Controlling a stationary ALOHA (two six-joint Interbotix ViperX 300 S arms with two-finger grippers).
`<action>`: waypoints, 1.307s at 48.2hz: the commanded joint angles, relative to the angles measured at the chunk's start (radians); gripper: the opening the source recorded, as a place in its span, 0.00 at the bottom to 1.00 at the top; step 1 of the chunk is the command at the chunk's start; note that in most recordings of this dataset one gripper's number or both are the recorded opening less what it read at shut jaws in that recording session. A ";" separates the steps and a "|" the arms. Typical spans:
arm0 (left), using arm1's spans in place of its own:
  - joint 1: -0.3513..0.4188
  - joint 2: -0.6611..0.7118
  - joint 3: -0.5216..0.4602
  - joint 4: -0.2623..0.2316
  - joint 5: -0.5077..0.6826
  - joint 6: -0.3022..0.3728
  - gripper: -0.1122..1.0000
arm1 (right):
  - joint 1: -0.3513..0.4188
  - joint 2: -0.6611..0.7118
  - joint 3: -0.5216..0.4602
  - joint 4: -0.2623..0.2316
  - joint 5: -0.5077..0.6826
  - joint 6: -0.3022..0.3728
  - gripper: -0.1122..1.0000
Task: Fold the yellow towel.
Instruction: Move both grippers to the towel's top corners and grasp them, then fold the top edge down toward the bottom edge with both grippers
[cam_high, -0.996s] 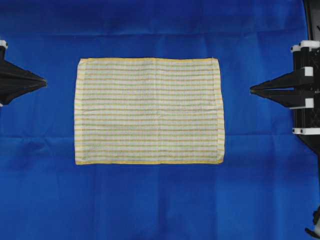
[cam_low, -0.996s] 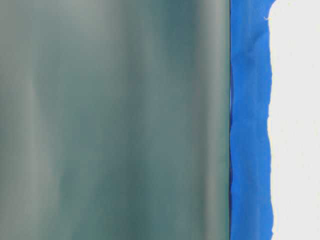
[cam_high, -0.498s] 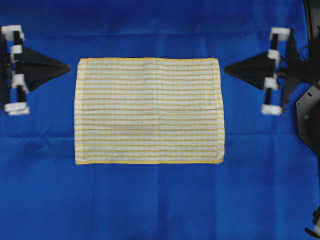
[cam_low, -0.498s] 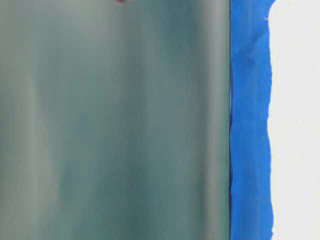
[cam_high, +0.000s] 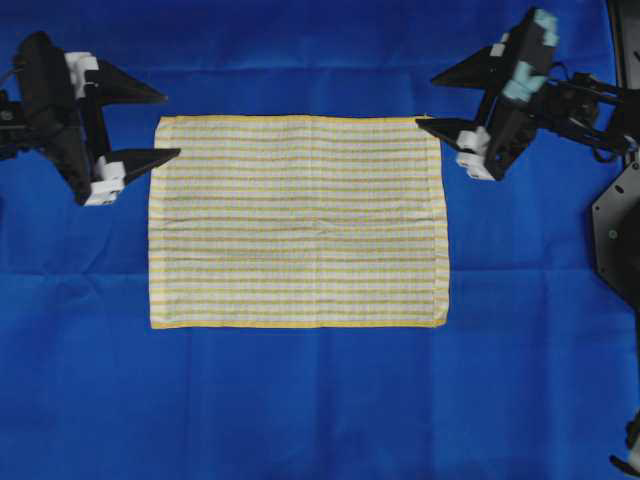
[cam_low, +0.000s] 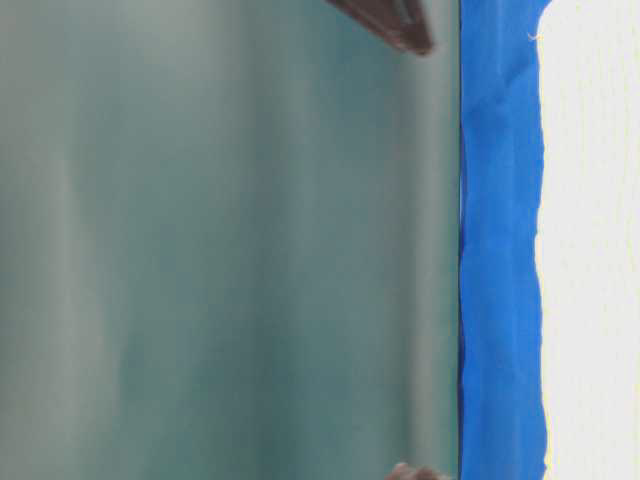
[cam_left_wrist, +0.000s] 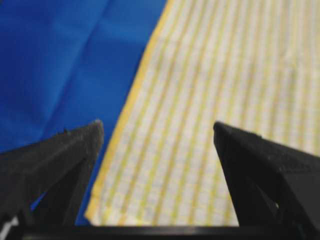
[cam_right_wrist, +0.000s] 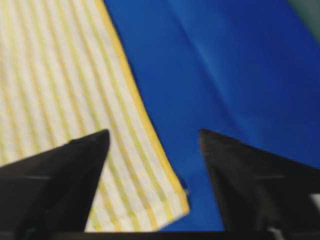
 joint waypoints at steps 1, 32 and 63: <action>0.031 0.077 -0.017 -0.002 -0.051 -0.002 0.86 | -0.014 0.043 -0.026 0.011 -0.026 0.002 0.80; 0.172 0.436 -0.026 -0.015 -0.213 -0.037 0.79 | -0.038 0.337 -0.018 0.127 -0.190 0.000 0.72; 0.155 0.474 -0.025 -0.015 -0.170 -0.091 0.15 | -0.025 0.328 -0.012 0.141 -0.207 -0.009 0.13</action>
